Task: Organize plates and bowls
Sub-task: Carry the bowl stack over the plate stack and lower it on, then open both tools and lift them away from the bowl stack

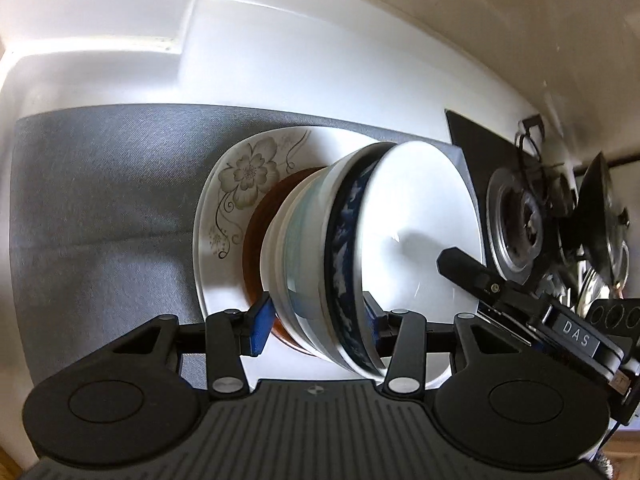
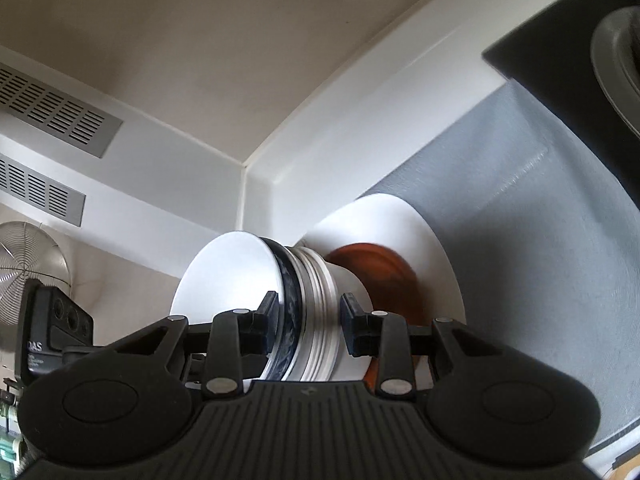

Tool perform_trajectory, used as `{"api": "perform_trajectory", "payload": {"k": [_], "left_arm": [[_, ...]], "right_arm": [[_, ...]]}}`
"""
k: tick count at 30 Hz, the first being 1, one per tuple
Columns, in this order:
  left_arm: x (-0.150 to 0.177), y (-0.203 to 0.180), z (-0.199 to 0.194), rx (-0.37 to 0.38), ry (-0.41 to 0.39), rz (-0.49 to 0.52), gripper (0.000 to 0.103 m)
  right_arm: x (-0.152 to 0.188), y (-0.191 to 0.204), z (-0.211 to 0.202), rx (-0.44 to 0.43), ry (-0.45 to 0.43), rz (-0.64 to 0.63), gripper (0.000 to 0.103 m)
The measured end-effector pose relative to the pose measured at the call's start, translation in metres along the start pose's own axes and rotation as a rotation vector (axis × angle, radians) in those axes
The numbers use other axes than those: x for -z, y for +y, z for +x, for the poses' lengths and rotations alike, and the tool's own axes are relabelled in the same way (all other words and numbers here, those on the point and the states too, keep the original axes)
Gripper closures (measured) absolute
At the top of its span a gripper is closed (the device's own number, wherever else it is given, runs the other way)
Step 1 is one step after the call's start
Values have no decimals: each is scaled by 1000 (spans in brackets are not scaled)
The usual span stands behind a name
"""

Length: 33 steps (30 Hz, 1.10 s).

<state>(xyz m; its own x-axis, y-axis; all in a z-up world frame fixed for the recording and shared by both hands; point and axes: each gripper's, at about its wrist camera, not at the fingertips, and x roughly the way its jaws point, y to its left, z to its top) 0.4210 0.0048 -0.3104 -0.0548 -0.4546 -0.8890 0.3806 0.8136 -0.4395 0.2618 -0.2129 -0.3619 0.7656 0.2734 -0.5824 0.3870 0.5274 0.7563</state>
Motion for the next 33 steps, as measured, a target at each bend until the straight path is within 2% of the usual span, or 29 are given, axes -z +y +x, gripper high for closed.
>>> {"api": "perform_trajectory", "payload": {"k": [6, 10, 17, 20, 22, 25, 28, 29, 30, 31, 33], "left_arm": [[-3, -6, 22, -16, 14, 36, 55], [0, -12, 21, -26, -39, 87, 54], [15, -14, 17, -40, -115, 76, 54], [26, -24, 8, -131, -207, 55, 54], [36, -41, -1, -233, -259, 108, 54], [54, -71, -23, -362, -370, 188, 53], [70, -94, -48, -466, -462, 193, 45], [75, -100, -56, -483, -476, 182, 41], [81, -106, -66, -487, -486, 169, 39], [87, -113, -76, -479, -497, 151, 32], [101, -129, -97, -463, -524, 138, 20]], "right_arm": [[2, -16, 4, 53, -12, 23, 67], [-2, -16, 5, 63, -15, 1, 67], [0, -16, 4, 51, 11, -40, 67], [2, -17, 5, 37, 25, -34, 64], [5, -14, 5, 64, 40, -58, 55], [6, -5, 0, 99, 44, -124, 52], [8, 6, -12, 145, 26, -170, 48], [9, 12, -19, 171, 13, -197, 45], [11, 18, -27, 206, 1, -236, 36], [13, 26, -35, 249, -8, -279, 27], [15, 40, -56, 268, -27, -330, 22]]}}
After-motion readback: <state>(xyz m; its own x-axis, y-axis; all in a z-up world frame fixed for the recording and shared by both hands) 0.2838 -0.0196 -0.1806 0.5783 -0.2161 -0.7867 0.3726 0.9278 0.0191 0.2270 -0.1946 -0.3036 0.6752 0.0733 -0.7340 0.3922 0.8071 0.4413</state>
